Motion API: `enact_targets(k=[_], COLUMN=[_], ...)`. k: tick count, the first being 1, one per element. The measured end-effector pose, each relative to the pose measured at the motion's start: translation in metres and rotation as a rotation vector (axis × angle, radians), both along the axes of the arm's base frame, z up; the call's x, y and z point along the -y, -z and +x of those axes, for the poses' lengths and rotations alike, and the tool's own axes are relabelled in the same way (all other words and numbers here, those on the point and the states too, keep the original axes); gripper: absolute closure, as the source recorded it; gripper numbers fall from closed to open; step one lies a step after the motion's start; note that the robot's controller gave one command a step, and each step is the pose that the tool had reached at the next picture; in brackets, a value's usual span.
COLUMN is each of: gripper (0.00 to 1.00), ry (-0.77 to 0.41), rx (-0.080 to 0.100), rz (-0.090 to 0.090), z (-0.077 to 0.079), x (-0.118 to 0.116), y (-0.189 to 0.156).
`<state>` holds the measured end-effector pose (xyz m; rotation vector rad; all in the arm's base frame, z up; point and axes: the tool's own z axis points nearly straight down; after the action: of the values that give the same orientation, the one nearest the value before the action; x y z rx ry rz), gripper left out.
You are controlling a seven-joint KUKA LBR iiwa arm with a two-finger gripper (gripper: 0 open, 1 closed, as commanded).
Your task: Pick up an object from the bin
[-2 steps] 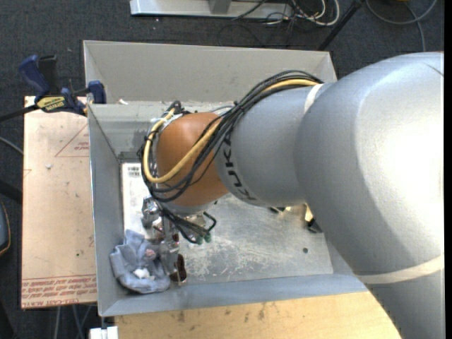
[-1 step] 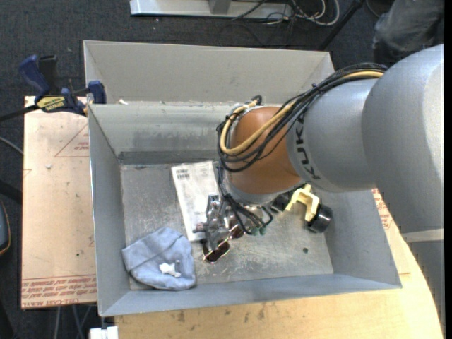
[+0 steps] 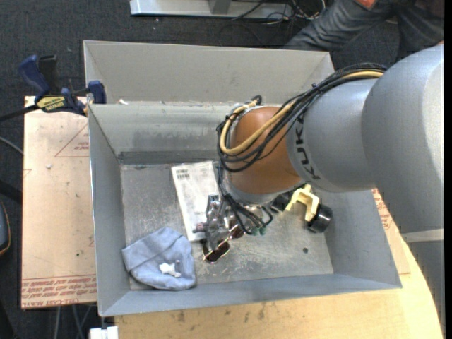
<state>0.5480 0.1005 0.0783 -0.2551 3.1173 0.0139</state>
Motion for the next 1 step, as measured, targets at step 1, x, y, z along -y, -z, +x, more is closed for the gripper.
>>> enact_targets(k=[1], gripper=[1.0], ry=[-0.046], rx=[-0.012], rz=[-0.009], z=[-0.0178], x=[0.0035], y=[-0.0609])
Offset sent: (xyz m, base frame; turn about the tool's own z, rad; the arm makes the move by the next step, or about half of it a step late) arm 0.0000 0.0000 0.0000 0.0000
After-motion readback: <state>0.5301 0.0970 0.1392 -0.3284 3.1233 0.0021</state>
